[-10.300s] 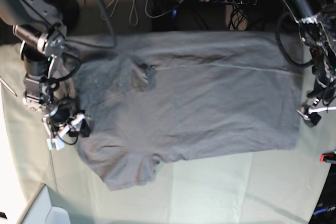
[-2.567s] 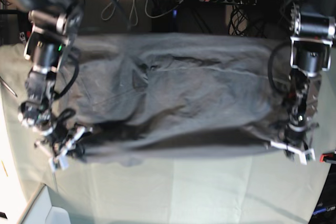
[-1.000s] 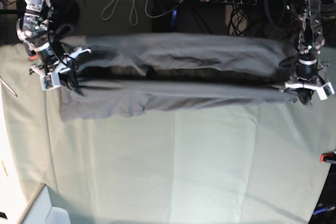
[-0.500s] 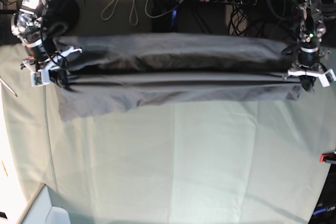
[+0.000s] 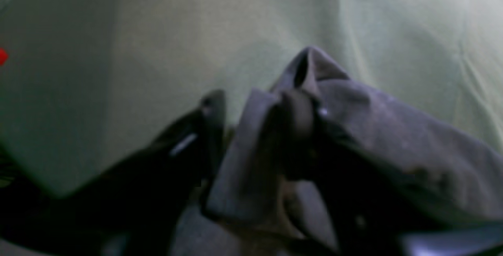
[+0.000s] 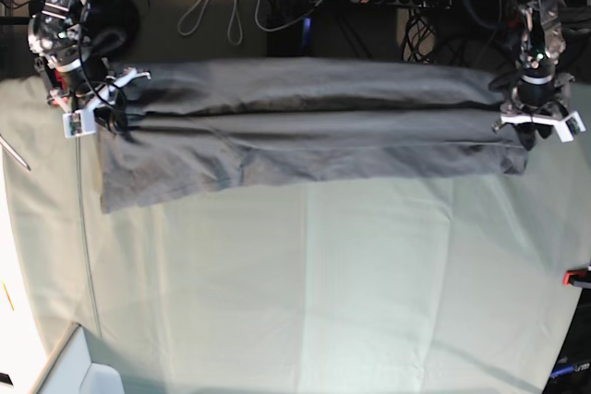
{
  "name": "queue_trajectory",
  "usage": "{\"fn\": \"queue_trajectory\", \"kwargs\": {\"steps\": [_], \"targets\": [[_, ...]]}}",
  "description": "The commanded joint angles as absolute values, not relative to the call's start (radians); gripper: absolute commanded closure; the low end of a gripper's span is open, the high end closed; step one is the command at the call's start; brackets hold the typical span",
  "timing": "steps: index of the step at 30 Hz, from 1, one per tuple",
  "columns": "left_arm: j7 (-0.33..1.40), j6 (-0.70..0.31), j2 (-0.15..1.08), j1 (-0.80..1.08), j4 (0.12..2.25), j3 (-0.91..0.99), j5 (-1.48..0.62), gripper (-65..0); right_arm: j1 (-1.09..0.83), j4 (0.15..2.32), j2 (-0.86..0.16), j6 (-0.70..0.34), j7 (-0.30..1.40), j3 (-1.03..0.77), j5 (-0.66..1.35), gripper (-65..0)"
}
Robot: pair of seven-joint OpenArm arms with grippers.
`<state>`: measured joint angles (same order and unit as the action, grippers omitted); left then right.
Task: Layout the t-shirt on the table in an organized manner, then fold the t-shirt properly
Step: 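Lay the folded strip down and adjust its ends with both grippers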
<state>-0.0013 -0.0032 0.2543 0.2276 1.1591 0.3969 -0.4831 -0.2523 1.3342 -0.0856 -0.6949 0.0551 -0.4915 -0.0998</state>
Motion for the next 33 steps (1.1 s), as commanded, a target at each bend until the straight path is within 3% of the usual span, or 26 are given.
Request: {"fn": "queue_trajectory", "kwargs": {"steps": [1, 6, 9, 17, 33], "targets": [[-0.03, -0.004, 0.263, 0.226, 1.171, 0.403, -0.484, -28.2, -0.248, 1.349, -0.099, -0.698, 0.035, -0.496, -0.09, -4.0], [-0.03, -0.004, 0.243, 0.242, 1.181, 0.41, -0.484, -29.9, -0.28, 1.383, -0.105, -0.698, 0.033, -0.496, -0.088, -19.6], [-0.03, -0.004, 0.243, 0.254, 1.196, 0.41, -0.484, -30.2, -0.311, 1.455, -0.101, -0.698, 0.031, -0.501, -0.084, -24.1], [-0.031, -0.005, 0.248, 0.248, 1.196, 0.412, -0.484, -30.3, -0.325, 1.573, -0.071, -0.698, 0.036, -0.507, -0.082, -25.2], [-0.03, -0.005, 0.232, 0.226, 1.129, 0.403, -0.484, -31.1, -0.325, 1.566, -0.019, -0.698, 0.038, -0.453, -0.09, -25.2]]}}
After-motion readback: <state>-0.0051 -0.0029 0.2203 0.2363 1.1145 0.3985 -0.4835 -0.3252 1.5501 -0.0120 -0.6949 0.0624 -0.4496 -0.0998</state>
